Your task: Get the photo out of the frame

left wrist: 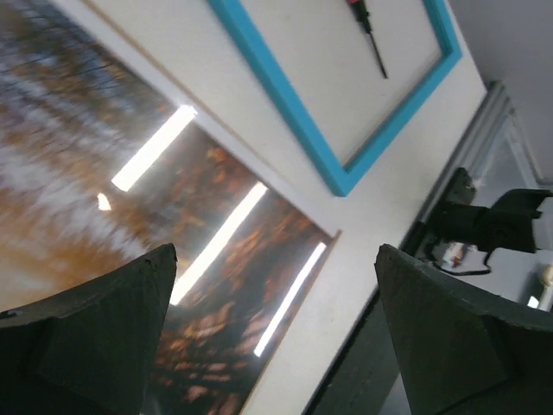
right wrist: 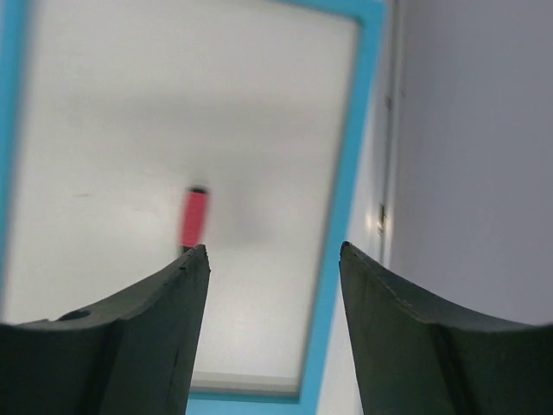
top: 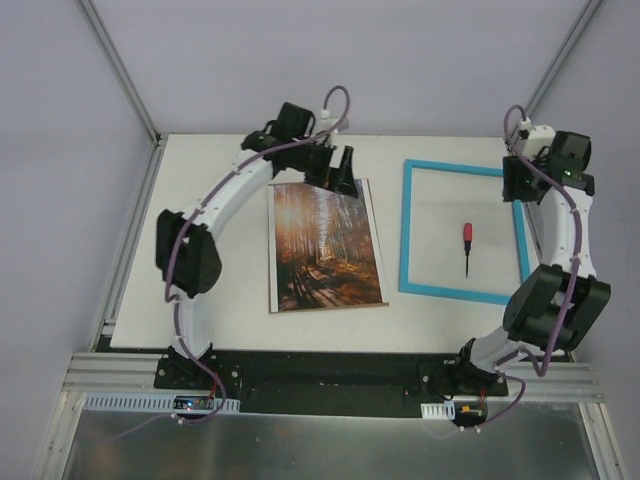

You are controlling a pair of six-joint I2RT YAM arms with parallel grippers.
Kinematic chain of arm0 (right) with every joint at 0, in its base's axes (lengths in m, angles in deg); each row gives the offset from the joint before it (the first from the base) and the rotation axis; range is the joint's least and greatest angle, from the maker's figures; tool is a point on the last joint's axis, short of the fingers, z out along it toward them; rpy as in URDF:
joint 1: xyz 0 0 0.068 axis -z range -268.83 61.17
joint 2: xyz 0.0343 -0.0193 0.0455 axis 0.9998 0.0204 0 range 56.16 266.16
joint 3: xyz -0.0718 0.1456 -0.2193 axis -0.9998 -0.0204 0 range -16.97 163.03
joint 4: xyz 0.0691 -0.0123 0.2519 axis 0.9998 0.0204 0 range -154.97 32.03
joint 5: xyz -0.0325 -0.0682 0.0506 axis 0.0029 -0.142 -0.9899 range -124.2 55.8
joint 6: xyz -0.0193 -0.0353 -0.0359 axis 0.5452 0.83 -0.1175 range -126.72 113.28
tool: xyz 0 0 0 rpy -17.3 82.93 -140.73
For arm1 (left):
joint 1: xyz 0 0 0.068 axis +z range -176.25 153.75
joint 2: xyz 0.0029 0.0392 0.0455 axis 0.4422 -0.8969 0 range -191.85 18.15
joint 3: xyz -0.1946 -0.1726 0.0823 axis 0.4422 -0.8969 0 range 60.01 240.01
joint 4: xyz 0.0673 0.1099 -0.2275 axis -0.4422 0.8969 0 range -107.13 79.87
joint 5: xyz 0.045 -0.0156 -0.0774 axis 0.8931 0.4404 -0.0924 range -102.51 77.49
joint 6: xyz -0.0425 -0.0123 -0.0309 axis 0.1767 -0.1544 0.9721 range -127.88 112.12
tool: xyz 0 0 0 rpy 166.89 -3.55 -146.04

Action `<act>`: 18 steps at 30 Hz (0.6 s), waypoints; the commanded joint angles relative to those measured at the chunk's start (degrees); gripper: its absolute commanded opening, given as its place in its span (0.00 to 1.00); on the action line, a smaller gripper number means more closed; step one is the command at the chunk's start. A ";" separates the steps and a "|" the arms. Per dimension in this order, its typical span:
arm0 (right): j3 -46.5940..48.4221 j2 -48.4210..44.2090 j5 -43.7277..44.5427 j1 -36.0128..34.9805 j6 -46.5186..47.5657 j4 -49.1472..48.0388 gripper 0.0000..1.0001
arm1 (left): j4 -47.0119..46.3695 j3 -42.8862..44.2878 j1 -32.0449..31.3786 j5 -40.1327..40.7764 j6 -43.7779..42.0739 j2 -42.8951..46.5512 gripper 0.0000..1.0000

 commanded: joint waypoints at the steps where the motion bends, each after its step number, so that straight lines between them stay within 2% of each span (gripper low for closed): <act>1: -1.39 -10.91 -10.73 -11.53 -6.65 4.55 0.63 | 4.78 -14.95 6.62 9.44 -13.35 15.95 0.97; 6: -0.61 -10.85 -14.87 -26.39 -14.73 3.06 0.63 | 5.22 -30.17 14.00 22.89 -19.08 25.28 0.99; 8: 0.53 -8.22 -16.02 -31.14 -17.63 2.27 0.63 | 5.05 -33.25 17.17 22.47 -19.18 26.00 0.99; 10: 1.68 -4.62 -15.94 -35.36 -19.22 1.57 0.64 | 5.05 -34.58 20.16 18.71 -19.00 25.30 0.99; 13: 3.35 1.45 -15.06 -40.82 -19.84 2.00 0.63 | 4.70 -35.20 21.75 15.98 -19.43 23.19 0.99; 18: 5.90 10.15 -15.76 -42.59 -20.28 4.19 0.63 | 3.29 -34.50 21.93 13.68 -21.72 18.01 0.99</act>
